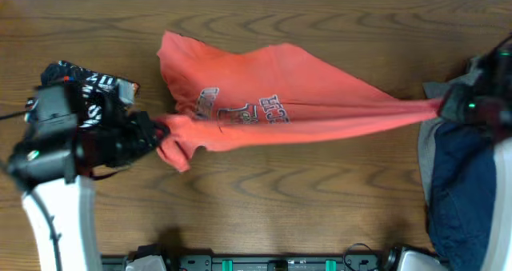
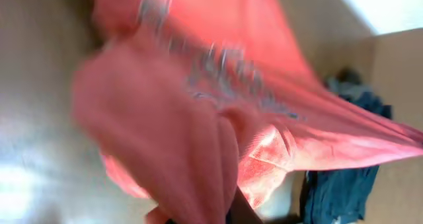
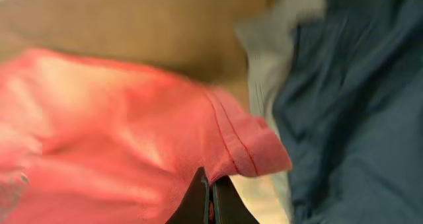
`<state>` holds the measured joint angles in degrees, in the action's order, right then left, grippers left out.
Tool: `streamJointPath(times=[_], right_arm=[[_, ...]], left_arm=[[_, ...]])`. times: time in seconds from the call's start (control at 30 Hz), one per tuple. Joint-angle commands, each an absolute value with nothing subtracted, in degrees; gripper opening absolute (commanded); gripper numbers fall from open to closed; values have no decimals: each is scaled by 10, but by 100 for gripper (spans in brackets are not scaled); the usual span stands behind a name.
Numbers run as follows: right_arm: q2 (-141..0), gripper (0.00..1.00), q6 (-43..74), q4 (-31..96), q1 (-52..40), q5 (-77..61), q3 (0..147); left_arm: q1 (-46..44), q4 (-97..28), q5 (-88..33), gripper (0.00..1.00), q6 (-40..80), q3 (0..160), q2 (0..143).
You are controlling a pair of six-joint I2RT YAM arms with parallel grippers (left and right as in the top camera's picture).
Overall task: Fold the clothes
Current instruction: 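Grasp the left hem corner with the left gripper and lift both corners, then swing the t-shirt up and lay it flat on the table with both grippers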
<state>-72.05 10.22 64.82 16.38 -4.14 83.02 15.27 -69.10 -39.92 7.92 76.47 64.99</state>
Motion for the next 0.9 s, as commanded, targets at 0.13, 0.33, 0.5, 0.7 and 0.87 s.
streamJointPath(times=[0.13,0.33,0.5,0.7,0.87], right_arm=[[-615,1,89,647,168,-48,921],[-577,1,89,642,168,-44,981],[-574,1,89,627,169,-18,1033],[-595,1,89,604,169,-16,1039],[-664,1,80,616,168,-35,1038]], left_arm=[[171,-691,-356,6,41,937,597],[171,-694,-304,6,41,1059,594],[171,-693,-272,6,41,1144,595],[169,-684,-261,6,58,1156,612],[169,-680,-302,6,63,1156,679]])
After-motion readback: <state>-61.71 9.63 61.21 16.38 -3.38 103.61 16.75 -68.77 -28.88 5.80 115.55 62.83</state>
